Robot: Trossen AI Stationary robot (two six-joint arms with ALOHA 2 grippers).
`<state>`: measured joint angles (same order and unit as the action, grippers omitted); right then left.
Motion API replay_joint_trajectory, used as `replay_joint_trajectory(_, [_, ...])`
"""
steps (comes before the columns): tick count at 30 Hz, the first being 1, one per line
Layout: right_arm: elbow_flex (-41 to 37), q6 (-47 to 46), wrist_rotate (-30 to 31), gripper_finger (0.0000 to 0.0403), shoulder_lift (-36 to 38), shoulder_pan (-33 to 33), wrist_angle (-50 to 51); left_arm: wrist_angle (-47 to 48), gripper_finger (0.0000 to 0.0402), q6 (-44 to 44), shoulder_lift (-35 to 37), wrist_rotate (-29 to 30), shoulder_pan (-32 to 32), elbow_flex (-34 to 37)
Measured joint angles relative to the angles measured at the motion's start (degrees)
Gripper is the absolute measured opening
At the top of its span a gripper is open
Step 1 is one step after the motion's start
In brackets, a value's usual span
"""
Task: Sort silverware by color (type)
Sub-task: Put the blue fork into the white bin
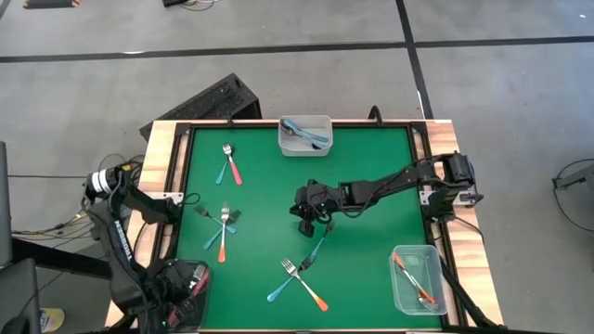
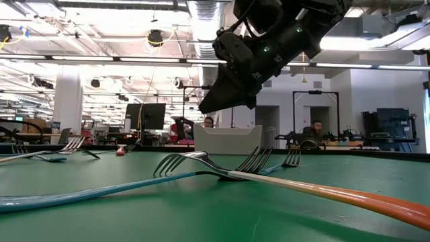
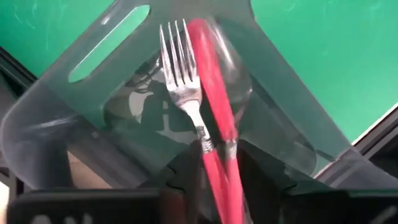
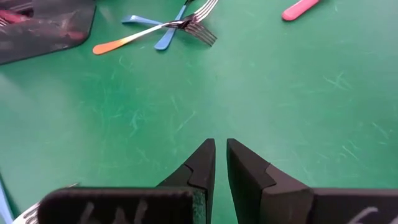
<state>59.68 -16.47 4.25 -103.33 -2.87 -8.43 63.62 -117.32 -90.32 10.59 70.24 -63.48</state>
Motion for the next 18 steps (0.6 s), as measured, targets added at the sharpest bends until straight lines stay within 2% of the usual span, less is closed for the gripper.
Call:
replay_joint_trajectory(7, [0.0,0.0,0.04,0.0068,0.0,-0.04,-0.05,5.7,0.0152,-1.46,1.28,0.65,-1.15,-0.02])
replay_joint_trajectory(10, [0.0,0.32,0.11,0.0068,0.46,0.07,0.37,9.3,0.0165,0.39,2.58,4.38,-2.65,-0.02])
replay_joint_trajectory(14, [0.02,1.64,0.19,0.0068,3.02,0.11,3.09,12.06,0.0166,7.16,4.89,12.23,-6.72,-0.02])
replay_joint_trajectory(18, [0.1,1.81,1.6,0.0068,7.24,0.1,9.94,12.44,0.0163,18.81,7.3,16.69,-13.04,-0.02])
